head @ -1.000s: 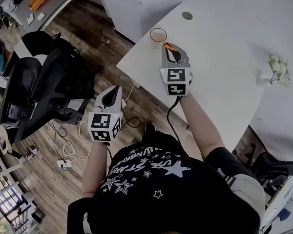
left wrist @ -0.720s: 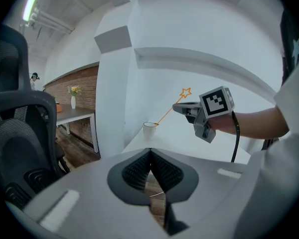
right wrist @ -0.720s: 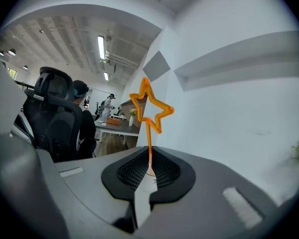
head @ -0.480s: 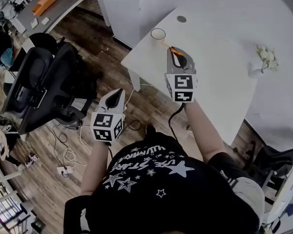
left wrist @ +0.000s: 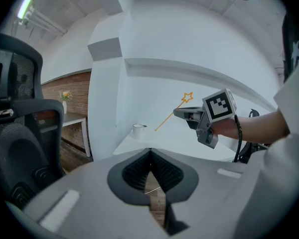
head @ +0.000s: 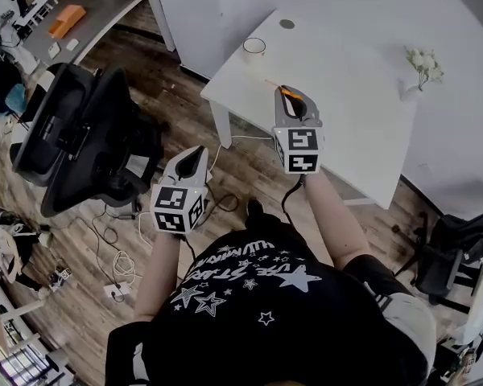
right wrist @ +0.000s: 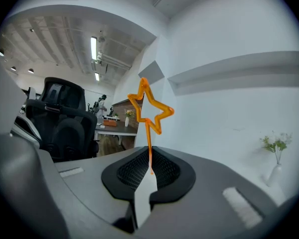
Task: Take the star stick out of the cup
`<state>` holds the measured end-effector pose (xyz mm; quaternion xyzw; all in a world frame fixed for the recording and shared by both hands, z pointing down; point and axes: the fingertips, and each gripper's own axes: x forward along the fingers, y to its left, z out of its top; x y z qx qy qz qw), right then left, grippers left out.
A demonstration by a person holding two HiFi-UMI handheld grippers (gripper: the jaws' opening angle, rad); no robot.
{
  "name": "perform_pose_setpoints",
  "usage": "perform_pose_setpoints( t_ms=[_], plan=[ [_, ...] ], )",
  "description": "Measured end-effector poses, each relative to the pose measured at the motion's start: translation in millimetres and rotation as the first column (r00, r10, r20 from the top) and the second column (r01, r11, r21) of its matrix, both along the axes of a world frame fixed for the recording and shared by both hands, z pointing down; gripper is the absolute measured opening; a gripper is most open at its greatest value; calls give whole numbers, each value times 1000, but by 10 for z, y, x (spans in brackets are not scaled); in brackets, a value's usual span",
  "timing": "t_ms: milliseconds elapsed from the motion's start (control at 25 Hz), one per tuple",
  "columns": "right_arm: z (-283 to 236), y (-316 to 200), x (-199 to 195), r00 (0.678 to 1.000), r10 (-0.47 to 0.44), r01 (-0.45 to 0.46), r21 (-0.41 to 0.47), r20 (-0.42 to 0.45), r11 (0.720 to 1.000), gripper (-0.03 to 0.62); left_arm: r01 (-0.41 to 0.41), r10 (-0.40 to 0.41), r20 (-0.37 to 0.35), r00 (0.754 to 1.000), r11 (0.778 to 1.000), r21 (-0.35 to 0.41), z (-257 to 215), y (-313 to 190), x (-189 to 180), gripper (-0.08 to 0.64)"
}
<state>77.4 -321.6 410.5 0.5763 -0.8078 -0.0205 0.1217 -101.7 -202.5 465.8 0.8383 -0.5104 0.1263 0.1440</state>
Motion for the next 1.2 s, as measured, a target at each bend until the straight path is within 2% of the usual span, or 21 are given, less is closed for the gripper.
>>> perform_pose_setpoints(
  t_ms=[280, 400, 480, 560, 800, 1200],
  plan=[
    [120, 638, -91, 1000, 31, -31, -27, 6, 999, 32, -4, 4, -5, 1000, 1000, -15, 154, 542, -219, 2],
    [151, 921, -134, 999, 34, -34, -42, -6, 999, 32, -30, 30, 28, 999, 1000, 0, 149, 801, -273, 2],
    [168, 1121, -161, 999, 40, -40, -49, -9, 998, 32, -46, 46, 13, 999, 999, 3, 137, 977, -302, 2],
    [189, 1302, -209, 999, 40, -41, -57, -5, 998, 32, -34, 34, -9, 999, 999, -12, 155, 1119, -382, 2],
    [311, 1825, -399, 1000, 28, -28, -81, -6, 996, 32, -25, 25, 3, 1000, 999, -42, 251, 1572, -612, 2],
    [540, 2422, -570, 998, 58, -58, -112, -9, 992, 32, -54, 53, -12, 999, 997, -47, 366, 1921, -758, 2]
  ],
)
